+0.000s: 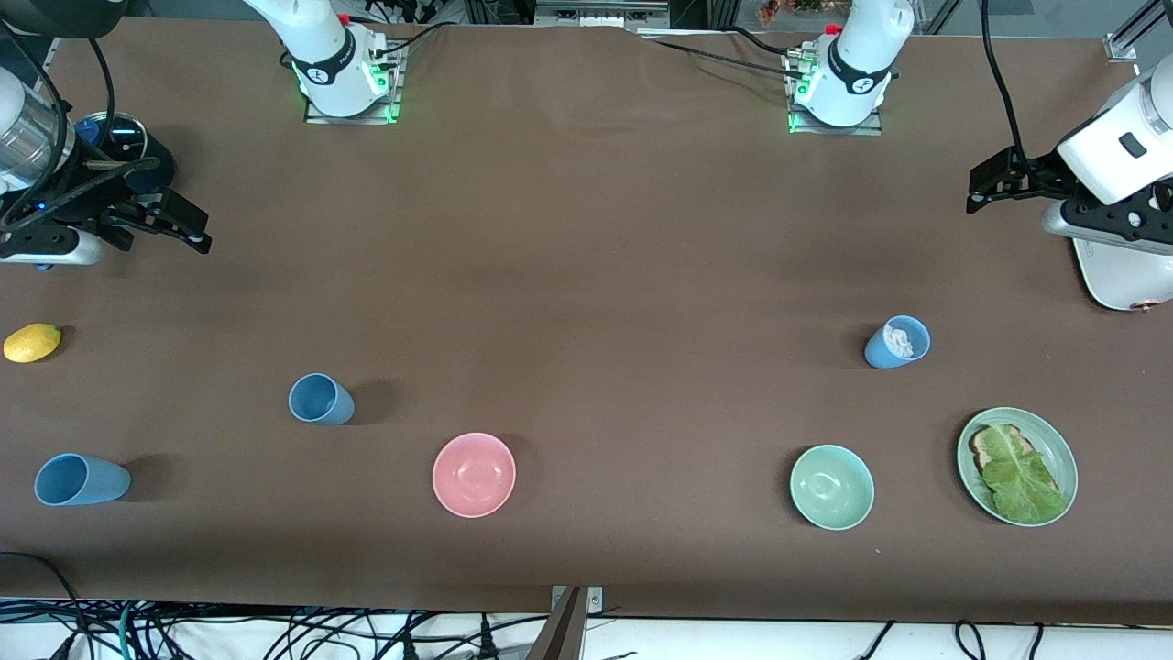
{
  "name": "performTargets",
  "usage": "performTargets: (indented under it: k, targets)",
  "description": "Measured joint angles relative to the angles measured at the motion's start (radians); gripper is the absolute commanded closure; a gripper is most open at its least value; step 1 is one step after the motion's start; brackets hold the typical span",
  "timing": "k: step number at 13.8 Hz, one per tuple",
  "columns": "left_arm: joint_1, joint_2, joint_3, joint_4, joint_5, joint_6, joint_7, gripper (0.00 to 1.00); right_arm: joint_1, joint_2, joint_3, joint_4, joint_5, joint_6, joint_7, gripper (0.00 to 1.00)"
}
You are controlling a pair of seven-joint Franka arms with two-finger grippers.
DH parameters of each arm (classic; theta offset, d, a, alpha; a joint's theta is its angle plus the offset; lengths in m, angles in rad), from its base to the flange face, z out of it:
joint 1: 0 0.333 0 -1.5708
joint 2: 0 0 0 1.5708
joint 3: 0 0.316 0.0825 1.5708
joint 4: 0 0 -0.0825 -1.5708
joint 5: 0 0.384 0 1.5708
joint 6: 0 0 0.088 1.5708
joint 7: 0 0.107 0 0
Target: Stack blue cups with both arms
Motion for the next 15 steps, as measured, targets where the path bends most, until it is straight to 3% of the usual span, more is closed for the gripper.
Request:
performTargets:
  k: [6,15]
  targets:
    - [0.008,0.036,0.096,-0.015,0.001,-0.004,0.028,0.00,-0.005,0.000,0.000,0.000,0.000,0.000,0.000,0.00]
    - [0.008,0.108,0.112,-0.038,0.001,0.031,0.077,0.00,-0.012,0.110,0.003,0.001,-0.002,0.030,-0.004,0.00]
